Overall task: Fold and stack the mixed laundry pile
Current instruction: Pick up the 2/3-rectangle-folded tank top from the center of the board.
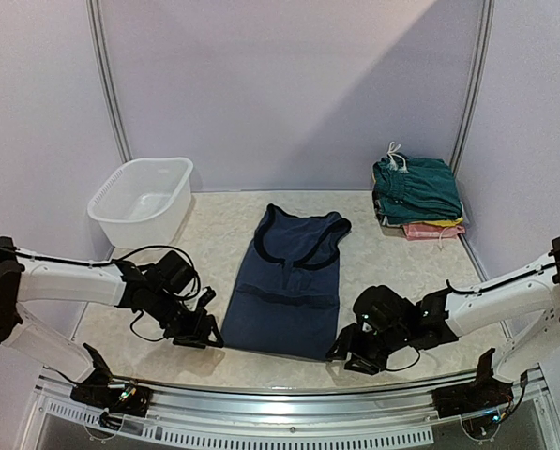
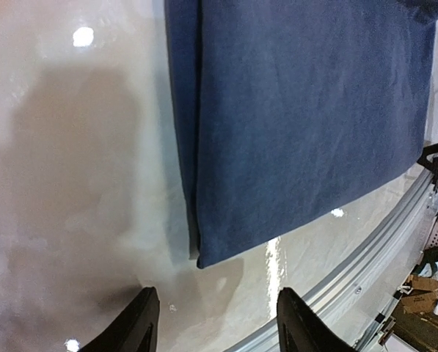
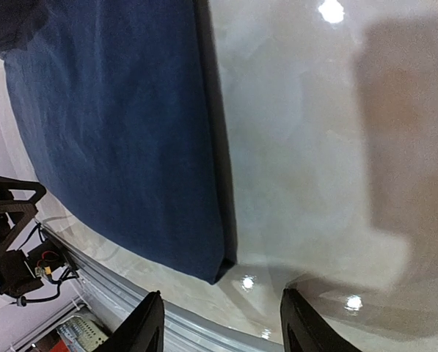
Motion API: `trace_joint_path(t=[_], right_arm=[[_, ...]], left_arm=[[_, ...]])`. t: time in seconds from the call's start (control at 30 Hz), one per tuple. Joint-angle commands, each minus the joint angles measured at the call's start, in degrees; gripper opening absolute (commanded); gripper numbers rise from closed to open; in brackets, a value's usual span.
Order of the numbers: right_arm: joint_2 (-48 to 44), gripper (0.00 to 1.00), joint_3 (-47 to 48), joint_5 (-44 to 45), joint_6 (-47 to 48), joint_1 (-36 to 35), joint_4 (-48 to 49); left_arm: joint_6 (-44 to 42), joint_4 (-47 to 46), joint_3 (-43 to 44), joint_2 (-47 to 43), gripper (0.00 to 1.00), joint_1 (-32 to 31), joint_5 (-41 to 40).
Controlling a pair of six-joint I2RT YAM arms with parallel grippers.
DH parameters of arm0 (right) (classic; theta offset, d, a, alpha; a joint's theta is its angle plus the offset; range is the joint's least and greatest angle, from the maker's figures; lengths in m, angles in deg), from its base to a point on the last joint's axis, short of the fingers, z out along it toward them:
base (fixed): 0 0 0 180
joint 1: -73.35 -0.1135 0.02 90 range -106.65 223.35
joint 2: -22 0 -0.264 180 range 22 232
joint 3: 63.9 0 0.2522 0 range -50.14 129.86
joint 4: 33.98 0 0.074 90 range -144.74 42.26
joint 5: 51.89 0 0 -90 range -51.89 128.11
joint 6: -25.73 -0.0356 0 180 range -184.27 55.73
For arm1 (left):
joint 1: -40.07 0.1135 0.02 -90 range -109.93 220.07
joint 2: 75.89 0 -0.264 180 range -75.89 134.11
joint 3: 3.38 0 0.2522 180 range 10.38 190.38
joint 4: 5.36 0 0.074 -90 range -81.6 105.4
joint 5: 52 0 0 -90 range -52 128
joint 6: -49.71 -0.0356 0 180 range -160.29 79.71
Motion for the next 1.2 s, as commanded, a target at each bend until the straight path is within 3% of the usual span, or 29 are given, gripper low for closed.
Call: trace_joint_path(t=[0.0,0.5,0.8,1.17], right_arm=[[3.63,0.54,-1.58,-0.11,-1.86,-0.72,3.24],[7.02,0.39,-1.06,0.34,-4.32,-0.65,2.59],[8.1,0.22,-1.03,0.27,-4.62,-0.74,3.26],[10.26,0.03,0.27,-0.49,-3.82,-0.75,3.38]], left_arm=[[0.42,-2.9,-0.73,1.6,0.54,0.69,1.42],[0.59,-2.79,0.5,2.94,0.49,1.75,-1.92],[-0.17,-3.27,1.22,4.25,0.49,3.07,-2.2],[-2.21,-3.18,1.61,6.79,0.38,2.7,0.11]])
